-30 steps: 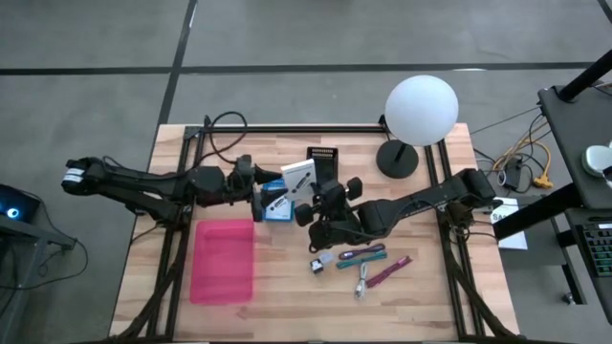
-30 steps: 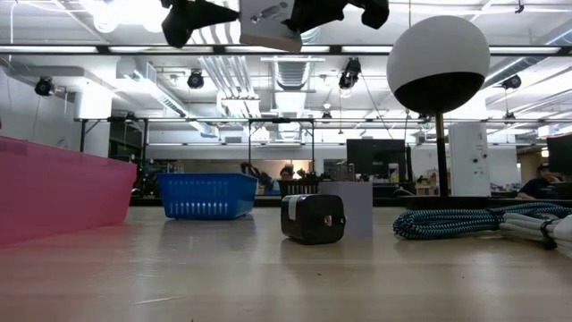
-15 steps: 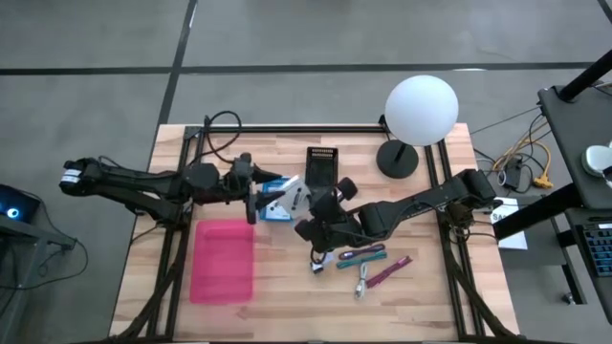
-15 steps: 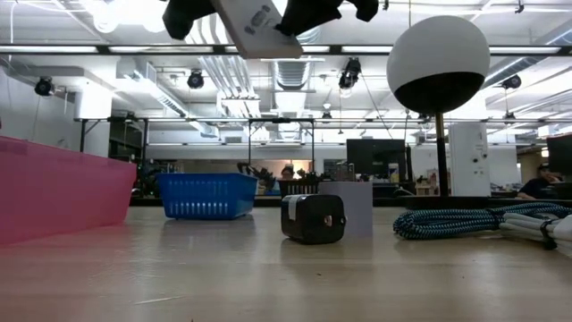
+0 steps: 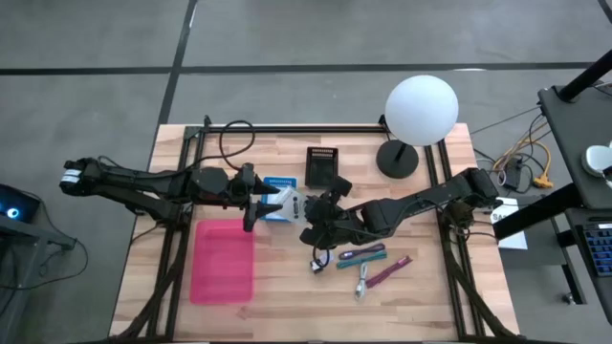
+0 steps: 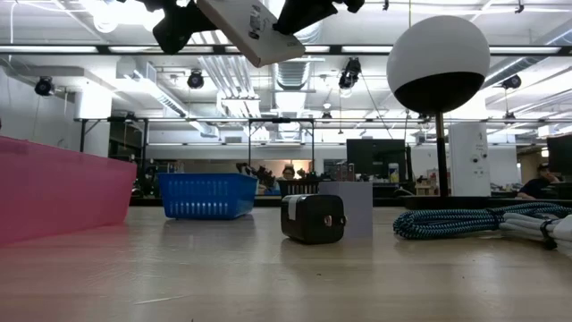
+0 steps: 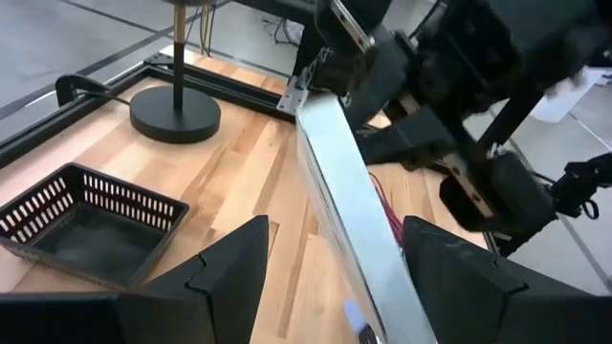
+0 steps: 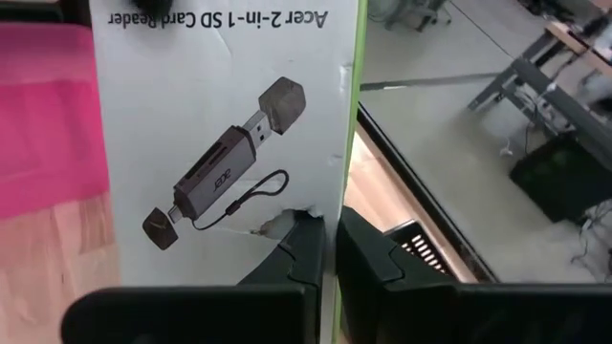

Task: Pick and place items into bin
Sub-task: Put the card reader box into the blue bin

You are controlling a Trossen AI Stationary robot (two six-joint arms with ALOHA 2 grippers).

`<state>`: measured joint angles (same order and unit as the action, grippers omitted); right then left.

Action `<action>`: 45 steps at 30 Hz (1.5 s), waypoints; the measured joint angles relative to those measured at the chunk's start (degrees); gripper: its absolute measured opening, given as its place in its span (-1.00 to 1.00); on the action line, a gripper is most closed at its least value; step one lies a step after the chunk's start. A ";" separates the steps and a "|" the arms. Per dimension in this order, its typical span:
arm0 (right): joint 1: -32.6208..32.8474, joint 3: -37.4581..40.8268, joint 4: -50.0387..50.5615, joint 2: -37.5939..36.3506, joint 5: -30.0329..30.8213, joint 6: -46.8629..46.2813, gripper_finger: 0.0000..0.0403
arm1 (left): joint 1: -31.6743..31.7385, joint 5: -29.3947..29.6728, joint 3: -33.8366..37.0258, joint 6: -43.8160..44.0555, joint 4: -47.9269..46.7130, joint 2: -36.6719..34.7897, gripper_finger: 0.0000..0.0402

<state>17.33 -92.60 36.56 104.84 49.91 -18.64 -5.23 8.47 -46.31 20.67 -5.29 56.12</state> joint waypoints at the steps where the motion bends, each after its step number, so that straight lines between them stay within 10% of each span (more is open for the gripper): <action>1: 0.00 0.00 0.04 0.00 -0.09 0.64 -0.96 | 0.04 0.04 -0.11 0.00 0.04 0.00 0.11; 45: -4.11 0.00 -3.00 -0.33 -0.22 8.68 -0.96 | 3.72 4.94 0.66 8.44 -0.12 0.00 -0.02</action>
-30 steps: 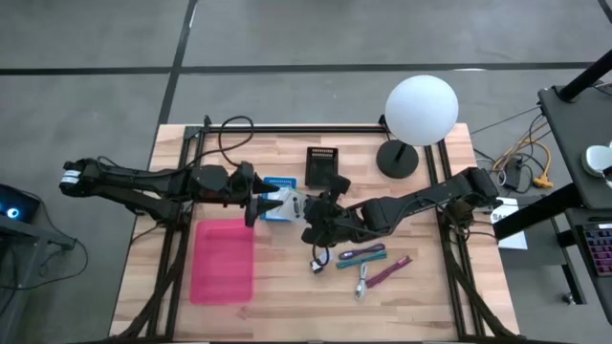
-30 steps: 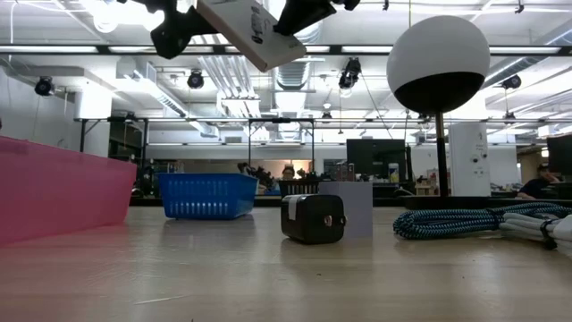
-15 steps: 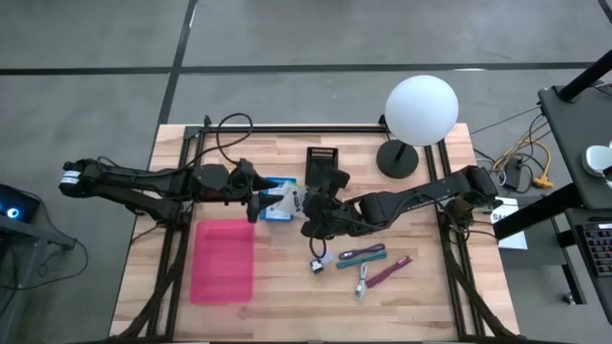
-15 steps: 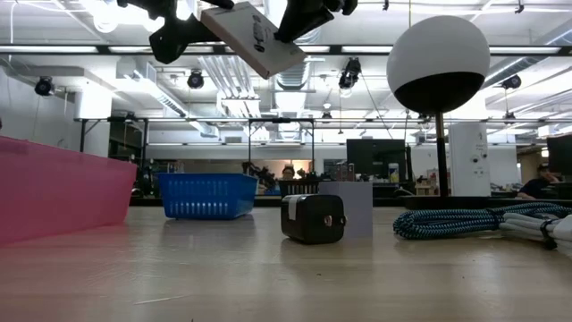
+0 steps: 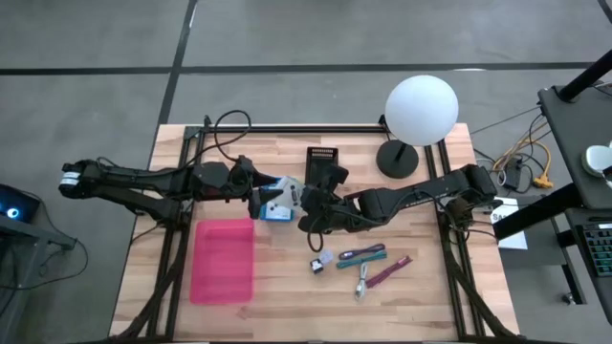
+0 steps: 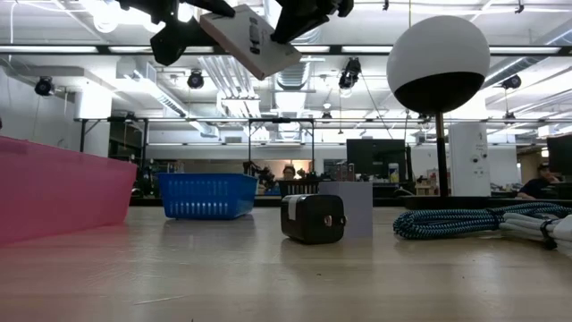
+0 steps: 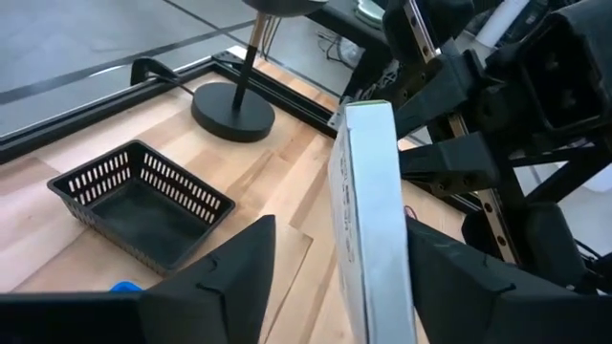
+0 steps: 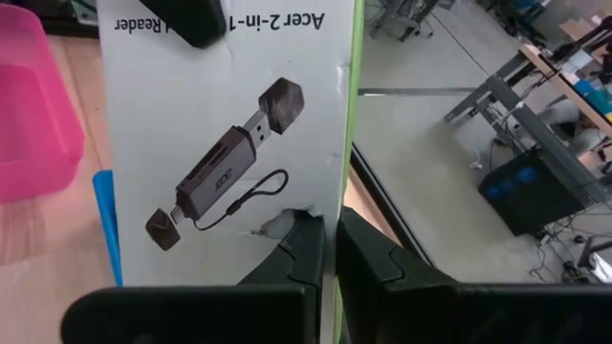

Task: Pick and place items into bin
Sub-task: Put the card reader box into the blue bin

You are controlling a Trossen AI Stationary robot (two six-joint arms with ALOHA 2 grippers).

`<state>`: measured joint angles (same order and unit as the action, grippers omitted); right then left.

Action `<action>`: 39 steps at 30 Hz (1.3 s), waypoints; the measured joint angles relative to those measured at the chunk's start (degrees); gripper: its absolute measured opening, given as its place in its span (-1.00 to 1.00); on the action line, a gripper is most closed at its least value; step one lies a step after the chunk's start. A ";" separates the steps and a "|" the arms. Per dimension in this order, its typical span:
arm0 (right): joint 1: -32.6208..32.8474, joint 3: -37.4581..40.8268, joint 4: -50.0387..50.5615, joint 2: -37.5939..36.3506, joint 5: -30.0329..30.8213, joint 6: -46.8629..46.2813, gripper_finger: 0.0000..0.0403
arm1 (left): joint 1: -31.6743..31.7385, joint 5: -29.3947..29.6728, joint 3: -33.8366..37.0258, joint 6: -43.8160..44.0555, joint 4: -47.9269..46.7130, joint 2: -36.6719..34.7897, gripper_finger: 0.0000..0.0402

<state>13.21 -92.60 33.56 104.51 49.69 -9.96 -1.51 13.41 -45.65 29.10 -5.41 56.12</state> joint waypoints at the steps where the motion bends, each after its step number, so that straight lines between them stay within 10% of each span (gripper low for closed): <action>1: 0.00 0.00 0.00 0.00 0.00 0.02 -0.96 | 0.02 -0.05 0.00 -0.18 0.00 0.00 -0.06; 16: 0.00 0.00 -0.56 -0.04 0.13 0.07 -0.96 | 0.44 -0.61 -0.03 -2.91 0.31 -0.02 -0.87; 39: 1.57 -0.04 6.29 -0.31 -0.83 -7.30 -0.47 | 1.33 -0.42 -0.45 -12.11 -5.70 0.00 -0.87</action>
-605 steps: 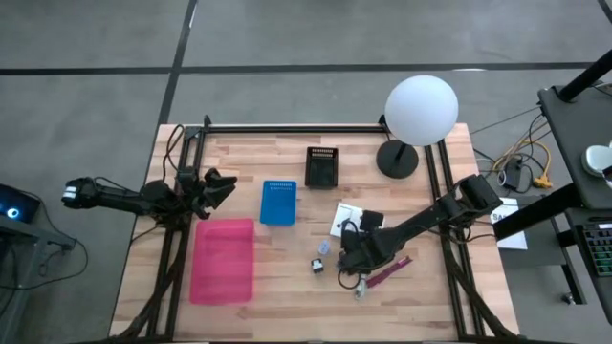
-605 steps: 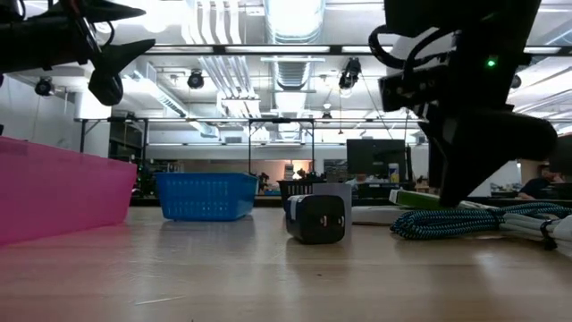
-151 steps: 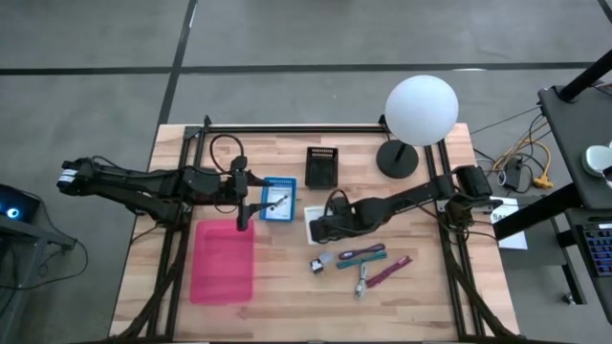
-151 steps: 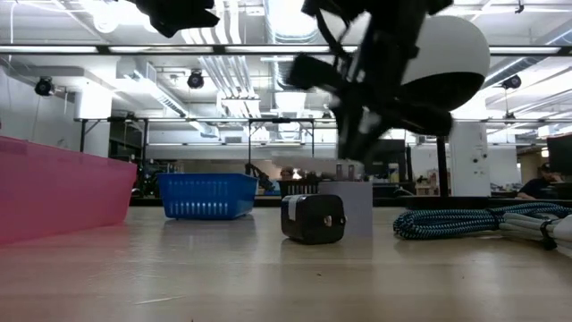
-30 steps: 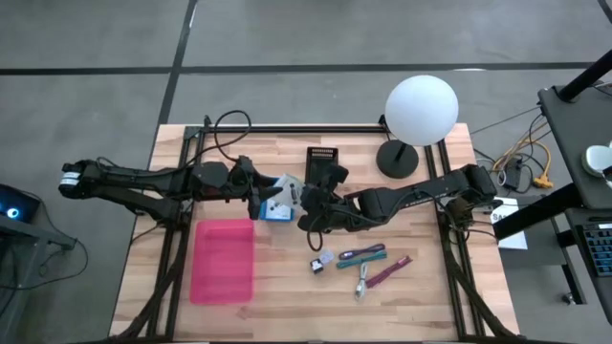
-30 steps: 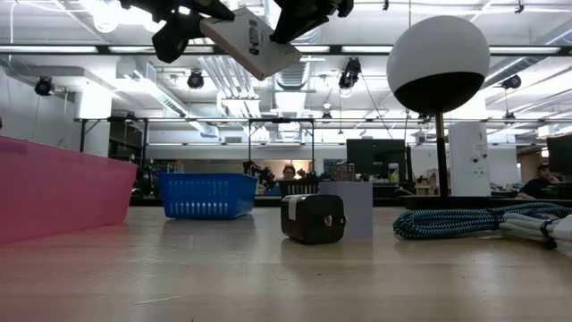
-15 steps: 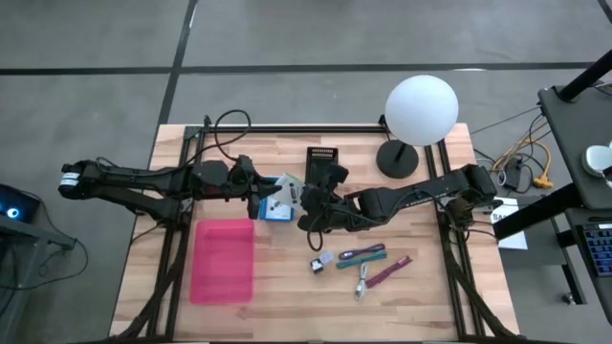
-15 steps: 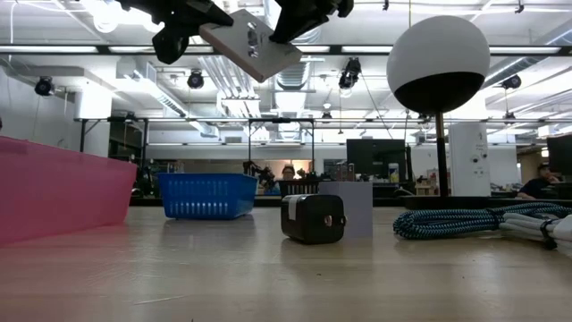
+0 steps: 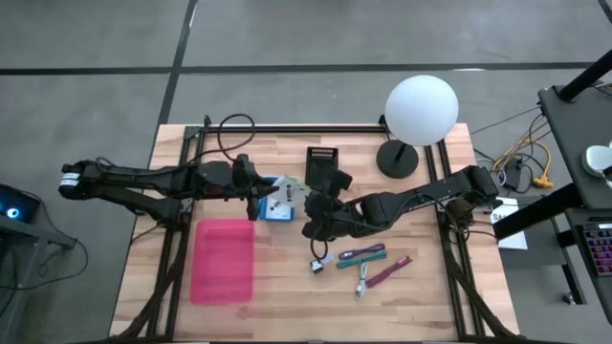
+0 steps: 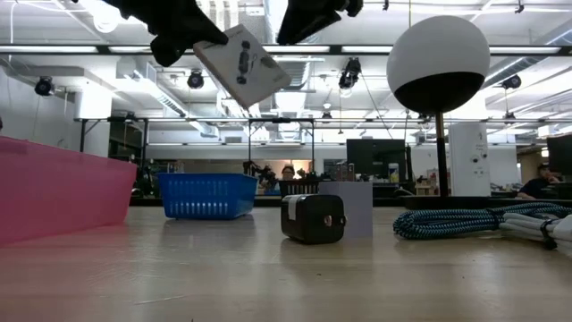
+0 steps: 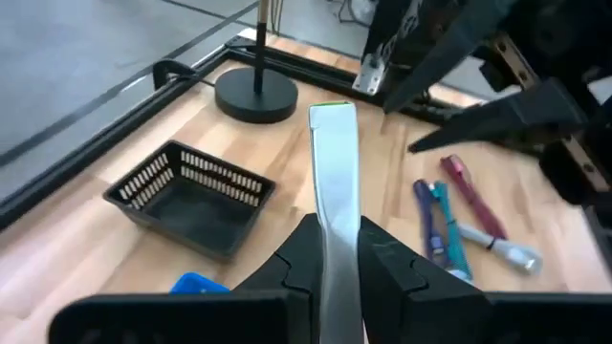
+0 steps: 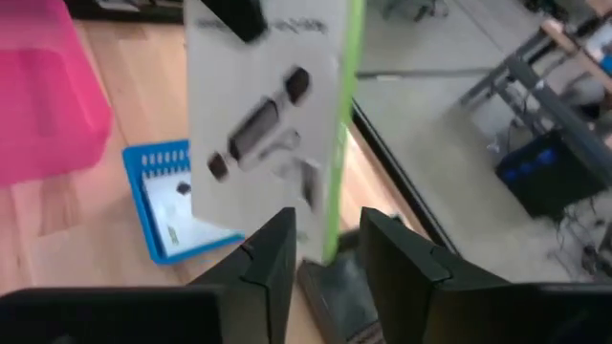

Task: Pick and place items into bin
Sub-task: Put the card reader box into the blue bin

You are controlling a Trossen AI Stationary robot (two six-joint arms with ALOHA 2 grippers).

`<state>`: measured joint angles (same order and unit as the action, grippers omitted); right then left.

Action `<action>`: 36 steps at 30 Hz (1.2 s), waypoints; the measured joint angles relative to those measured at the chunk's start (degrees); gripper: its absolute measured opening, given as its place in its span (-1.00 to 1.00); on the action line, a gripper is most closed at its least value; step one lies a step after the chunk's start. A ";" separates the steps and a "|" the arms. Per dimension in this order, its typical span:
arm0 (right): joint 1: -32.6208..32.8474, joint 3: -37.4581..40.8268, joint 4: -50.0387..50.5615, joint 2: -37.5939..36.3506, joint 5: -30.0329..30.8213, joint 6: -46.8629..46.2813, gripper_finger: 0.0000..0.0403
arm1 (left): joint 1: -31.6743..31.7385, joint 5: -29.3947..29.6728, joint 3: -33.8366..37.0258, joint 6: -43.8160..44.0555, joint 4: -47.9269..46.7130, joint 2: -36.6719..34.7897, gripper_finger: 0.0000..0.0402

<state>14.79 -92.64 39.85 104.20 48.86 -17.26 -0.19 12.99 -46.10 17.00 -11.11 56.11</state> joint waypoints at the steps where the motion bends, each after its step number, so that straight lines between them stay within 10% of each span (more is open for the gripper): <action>1: 0.00 0.00 1.48 -0.02 -0.09 -1.71 -0.46 | 0.20 0.01 0.04 -1.22 -0.29 -0.02 -0.87; 13: 0.00 0.00 11.44 -0.02 -4.44 -16.88 -0.48 | 0.61 6.50 -0.66 -13.35 -9.14 3.23 -0.87; 36: -0.02 0.02 12.45 -0.02 -4.41 -17.31 -0.64 | 0.61 18.82 -0.62 -32.57 -11.84 15.17 -0.87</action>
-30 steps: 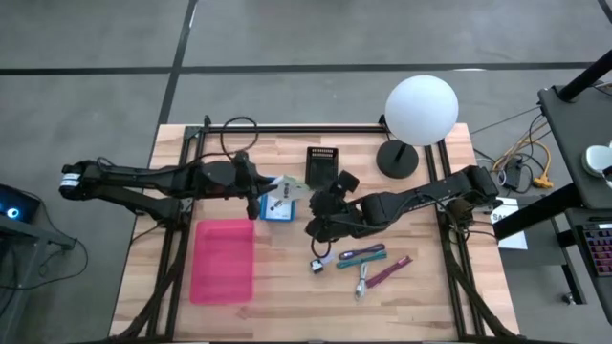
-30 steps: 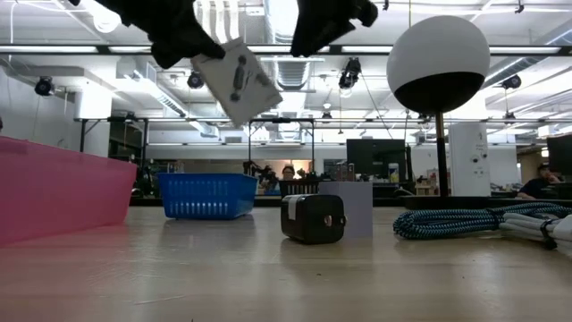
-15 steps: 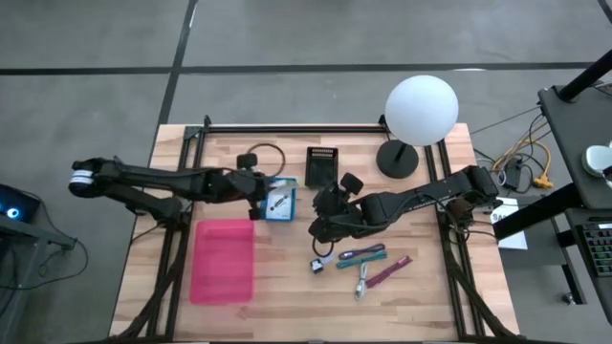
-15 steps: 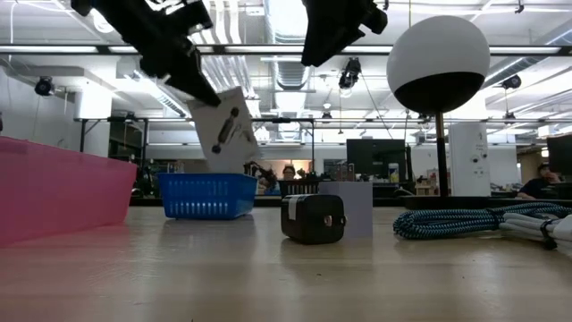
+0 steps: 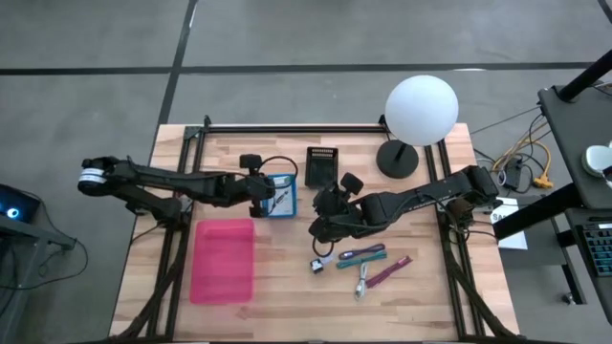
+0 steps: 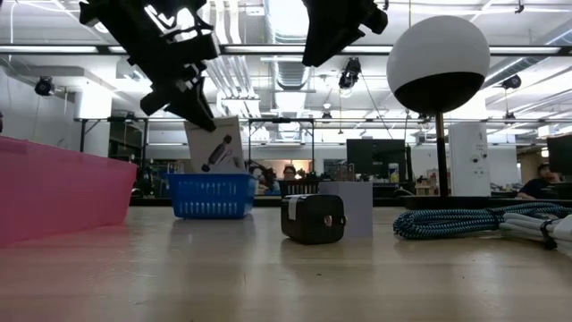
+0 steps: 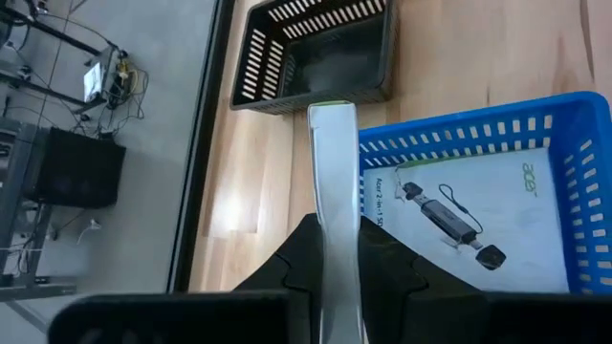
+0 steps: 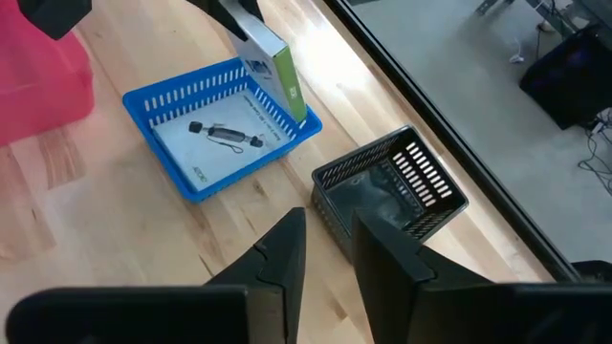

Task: Pick and place items into bin
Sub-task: Put the card reader box into the blue bin, then put the white charger adapter into the black bin

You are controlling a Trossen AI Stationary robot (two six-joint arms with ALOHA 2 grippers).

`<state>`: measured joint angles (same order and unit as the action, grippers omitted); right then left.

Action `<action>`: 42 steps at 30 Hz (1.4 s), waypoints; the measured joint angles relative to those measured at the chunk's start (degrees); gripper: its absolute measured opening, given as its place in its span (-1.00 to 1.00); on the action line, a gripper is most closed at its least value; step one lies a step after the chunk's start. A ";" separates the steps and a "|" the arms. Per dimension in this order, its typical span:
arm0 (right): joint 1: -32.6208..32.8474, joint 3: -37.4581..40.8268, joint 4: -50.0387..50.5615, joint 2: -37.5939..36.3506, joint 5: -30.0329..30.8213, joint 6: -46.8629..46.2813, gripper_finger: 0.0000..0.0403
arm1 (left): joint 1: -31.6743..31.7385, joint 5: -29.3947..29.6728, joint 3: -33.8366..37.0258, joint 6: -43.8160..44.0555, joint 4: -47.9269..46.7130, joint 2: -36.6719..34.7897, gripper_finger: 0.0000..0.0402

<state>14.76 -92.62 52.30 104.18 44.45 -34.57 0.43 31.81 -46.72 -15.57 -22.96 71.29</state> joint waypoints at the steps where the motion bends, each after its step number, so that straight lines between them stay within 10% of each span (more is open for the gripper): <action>1: 0.00 0.00 0.01 0.00 0.00 0.00 -0.64 | 0.00 0.00 0.00 0.00 0.04 -0.02 -0.87; 21: -0.04 0.02 -0.01 0.00 0.17 -0.49 -0.65 | -0.04 -0.23 0.26 0.17 1.77 5.95 -0.75; 42: -0.04 0.04 0.21 0.00 0.15 -1.46 -0.66 | -0.02 -15.16 -0.15 0.39 2.95 6.45 0.11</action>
<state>14.72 -92.58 52.51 104.18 44.60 -36.03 0.40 16.65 -46.87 -15.18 -20.01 77.73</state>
